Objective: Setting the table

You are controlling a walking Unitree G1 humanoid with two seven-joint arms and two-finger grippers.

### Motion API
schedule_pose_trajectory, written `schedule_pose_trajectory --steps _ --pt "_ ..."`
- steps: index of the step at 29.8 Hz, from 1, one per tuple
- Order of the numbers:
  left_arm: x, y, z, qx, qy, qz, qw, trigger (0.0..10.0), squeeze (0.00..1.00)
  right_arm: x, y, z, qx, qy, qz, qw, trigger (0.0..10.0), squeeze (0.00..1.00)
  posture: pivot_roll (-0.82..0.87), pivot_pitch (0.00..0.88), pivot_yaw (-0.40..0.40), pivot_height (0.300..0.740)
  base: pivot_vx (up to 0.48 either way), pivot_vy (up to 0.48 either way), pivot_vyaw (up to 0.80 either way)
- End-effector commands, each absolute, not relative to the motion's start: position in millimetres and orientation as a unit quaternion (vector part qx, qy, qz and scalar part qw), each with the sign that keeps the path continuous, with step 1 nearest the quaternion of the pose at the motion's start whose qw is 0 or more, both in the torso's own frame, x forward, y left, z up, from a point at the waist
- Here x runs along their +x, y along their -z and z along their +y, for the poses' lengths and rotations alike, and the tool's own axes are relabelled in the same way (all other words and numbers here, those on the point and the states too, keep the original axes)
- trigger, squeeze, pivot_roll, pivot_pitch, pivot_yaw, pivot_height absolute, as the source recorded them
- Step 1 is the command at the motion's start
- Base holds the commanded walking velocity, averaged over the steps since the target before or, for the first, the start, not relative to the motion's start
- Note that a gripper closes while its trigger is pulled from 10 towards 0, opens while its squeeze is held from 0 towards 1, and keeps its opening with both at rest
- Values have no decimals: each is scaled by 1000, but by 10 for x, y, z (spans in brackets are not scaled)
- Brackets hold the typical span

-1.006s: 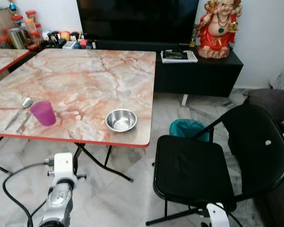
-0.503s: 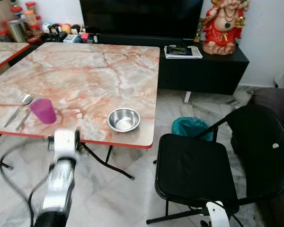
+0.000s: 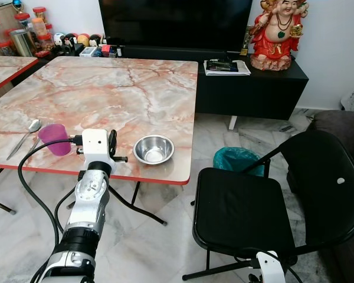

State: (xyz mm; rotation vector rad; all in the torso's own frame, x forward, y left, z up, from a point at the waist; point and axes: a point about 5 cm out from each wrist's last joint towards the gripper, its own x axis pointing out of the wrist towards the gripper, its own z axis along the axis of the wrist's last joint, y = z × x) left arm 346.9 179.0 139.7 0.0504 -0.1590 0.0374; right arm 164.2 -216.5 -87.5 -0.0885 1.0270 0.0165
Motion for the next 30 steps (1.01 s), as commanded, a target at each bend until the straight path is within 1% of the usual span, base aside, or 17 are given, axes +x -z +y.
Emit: schedule_pose_trajectory --steps 1,10,30 --pt "3486 -1414 1769 17 -14 -77 997 10000 0 1640 873 -2174 -37 -1 488 872 10000 0 -2 0 -12 740 240 0 0" --pt "3476 -1374 1774 23 -14 -67 997 10000 0 1641 871 -2177 -52 -19 491 869 10000 0 -3 0 -14 740 292 0 0" --pt "3493 -1397 1721 25 5 -64 998 10000 0 1623 881 -2171 -45 -10 491 870 10000 0 -5 0 -9 740 342 0 0"
